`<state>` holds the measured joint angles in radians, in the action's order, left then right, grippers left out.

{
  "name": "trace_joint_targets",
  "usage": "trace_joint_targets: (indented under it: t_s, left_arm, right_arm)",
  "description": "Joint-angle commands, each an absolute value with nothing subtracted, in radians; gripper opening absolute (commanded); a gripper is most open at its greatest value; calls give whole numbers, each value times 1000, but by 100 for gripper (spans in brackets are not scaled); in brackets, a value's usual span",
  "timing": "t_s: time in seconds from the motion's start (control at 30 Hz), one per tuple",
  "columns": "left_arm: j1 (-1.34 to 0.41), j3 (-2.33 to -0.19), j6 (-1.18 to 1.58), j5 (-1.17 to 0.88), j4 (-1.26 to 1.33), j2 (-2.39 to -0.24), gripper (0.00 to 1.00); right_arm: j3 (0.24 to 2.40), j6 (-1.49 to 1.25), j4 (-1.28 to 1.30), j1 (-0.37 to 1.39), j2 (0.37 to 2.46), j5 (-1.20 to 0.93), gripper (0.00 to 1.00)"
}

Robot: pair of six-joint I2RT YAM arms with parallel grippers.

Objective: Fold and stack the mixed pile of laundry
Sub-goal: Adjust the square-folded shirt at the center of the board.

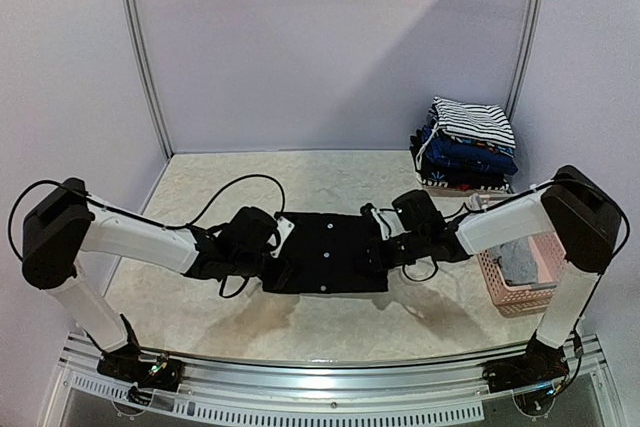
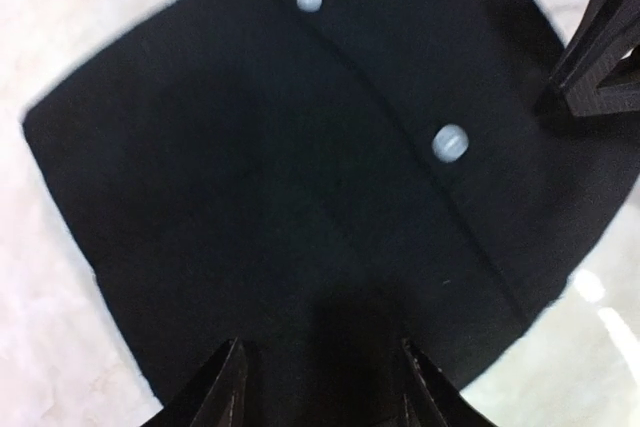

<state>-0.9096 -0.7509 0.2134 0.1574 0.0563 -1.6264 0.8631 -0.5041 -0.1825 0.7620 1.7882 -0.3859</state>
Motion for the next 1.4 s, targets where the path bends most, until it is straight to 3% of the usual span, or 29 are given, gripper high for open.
trace_joint_targets:
  t_s: [0.0, 0.2, 0.53, 1.03, 1.37]
  left_arm:
    - [-923, -800, 214, 160, 20, -1581, 51]
    - [-918, -921, 194, 169, 11, -1654, 51]
    - [-832, -1065, 166, 101, 17, -1827, 51]
    - [-671, -1079, 197, 8, 91, -1997, 47]
    - [-664, -1051, 205, 110, 46, -1930, 46]
  right_arm:
    - [913, -512, -141, 760, 1719, -431, 12]
    - [1030, -517, -75, 741, 1773, -365, 12]
    - [1177, -526, -56, 640, 1975, -448, 12]
    - [1281, -488, -11, 533, 2146, -535, 12]
    - [1329, -451, 69, 523, 2129, -516, 12]
